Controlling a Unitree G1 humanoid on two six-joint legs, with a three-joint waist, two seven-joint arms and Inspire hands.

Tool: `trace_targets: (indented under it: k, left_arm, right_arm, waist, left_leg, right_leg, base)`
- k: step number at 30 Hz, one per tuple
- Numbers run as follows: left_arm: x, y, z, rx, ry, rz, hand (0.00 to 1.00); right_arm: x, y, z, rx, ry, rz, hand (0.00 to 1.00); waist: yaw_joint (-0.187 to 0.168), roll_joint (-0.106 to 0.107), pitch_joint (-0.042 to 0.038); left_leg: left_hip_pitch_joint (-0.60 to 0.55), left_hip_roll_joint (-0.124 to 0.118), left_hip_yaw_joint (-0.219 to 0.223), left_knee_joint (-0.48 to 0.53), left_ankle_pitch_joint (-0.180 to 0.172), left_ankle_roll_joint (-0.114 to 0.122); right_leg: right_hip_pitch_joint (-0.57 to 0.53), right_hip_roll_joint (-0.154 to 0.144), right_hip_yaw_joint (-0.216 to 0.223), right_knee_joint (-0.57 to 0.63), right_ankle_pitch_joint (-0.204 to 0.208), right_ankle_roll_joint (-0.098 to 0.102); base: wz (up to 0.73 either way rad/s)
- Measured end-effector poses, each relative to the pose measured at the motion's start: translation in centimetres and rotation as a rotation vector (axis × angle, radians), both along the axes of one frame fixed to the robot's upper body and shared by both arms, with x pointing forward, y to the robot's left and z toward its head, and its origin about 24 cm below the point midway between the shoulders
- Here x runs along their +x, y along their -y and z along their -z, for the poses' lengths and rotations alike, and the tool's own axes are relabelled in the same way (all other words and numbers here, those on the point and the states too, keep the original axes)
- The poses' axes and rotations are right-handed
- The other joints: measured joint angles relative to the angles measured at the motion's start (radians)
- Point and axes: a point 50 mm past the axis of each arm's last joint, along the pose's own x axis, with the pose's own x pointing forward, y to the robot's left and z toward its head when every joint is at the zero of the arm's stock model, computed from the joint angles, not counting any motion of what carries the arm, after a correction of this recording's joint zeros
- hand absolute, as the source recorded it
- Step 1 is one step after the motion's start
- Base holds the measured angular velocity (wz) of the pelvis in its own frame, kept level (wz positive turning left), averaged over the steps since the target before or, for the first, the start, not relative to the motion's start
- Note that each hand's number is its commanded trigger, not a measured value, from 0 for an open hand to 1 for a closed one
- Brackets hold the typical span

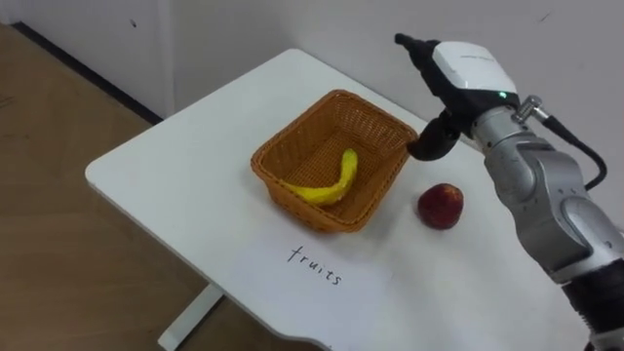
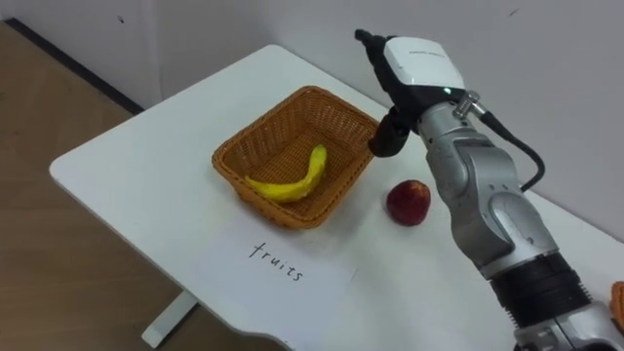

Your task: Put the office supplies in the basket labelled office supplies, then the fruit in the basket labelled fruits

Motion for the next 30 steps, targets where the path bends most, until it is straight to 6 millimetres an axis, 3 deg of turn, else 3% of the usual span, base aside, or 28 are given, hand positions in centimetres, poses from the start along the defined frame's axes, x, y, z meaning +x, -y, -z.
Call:
trace_targets:
  k: [14, 17, 21, 25, 30]
  left_arm:
    - [-0.4, -0.2, -0.2, 0.024, 0.002, 0.003, 0.00]
    - [-0.5, 0.0, -0.2, 0.018, -0.003, -0.002, 0.00]
    - [-0.9, 0.6, 0.0, 0.015, -0.015, -0.012, 0.00]
    - [-1.6, 0.7, 0.1, 0.033, -0.040, -0.025, 0.00]
    - [-2.4, 1.0, 0.2, 0.027, -0.065, -0.035, 0.00]
  right_arm:
    - [0.0, 1.8, 0.4, 0.217, -0.034, 0.060, 0.00]
    - [-0.4, 2.4, 1.2, 0.275, -0.049, 0.087, 0.00]
    - [-0.6, 3.0, 2.6, 0.405, -0.119, 0.120, 0.00]
    - [-1.0, 4.6, 5.2, 0.520, -0.218, 0.216, 0.00]
    - [-1.0, 5.3, 5.5, 0.598, -0.222, 0.260, 0.00]
  waist:
    - [0.000, 0.002, -0.0006]
    - [0.000, 0.015, -0.0059]
    - [-0.007, 0.043, -0.0042]
    - [-0.016, 0.047, -0.0018]
    - [-0.029, 0.050, -0.0016]
  left_leg:
    - [-0.002, 0.000, 0.000, 0.006, 0.000, -0.001]
    - [0.001, 0.000, 0.007, 0.005, 0.000, 0.000]
    - [0.008, 0.001, 0.021, 0.000, 0.001, 0.002]
    - [0.017, 0.001, 0.021, 0.001, 0.001, 0.002]
    - [0.016, 0.001, 0.023, 0.004, 0.001, 0.002]
  right_leg:
    - [-0.002, 0.001, 0.003, -0.001, 0.000, 0.000]
    - [0.001, 0.001, 0.024, -0.001, 0.000, 0.000]
    - [0.004, -0.001, 0.030, -0.001, 0.000, 0.000]
    - [0.013, -0.003, 0.031, -0.001, 0.000, 0.000]
    - [0.013, -0.002, 0.029, 0.000, 0.000, 0.000]
  base:
    - [0.00]
    - [-0.07]
    - [-0.11]
    - [0.00]
    - [0.00]
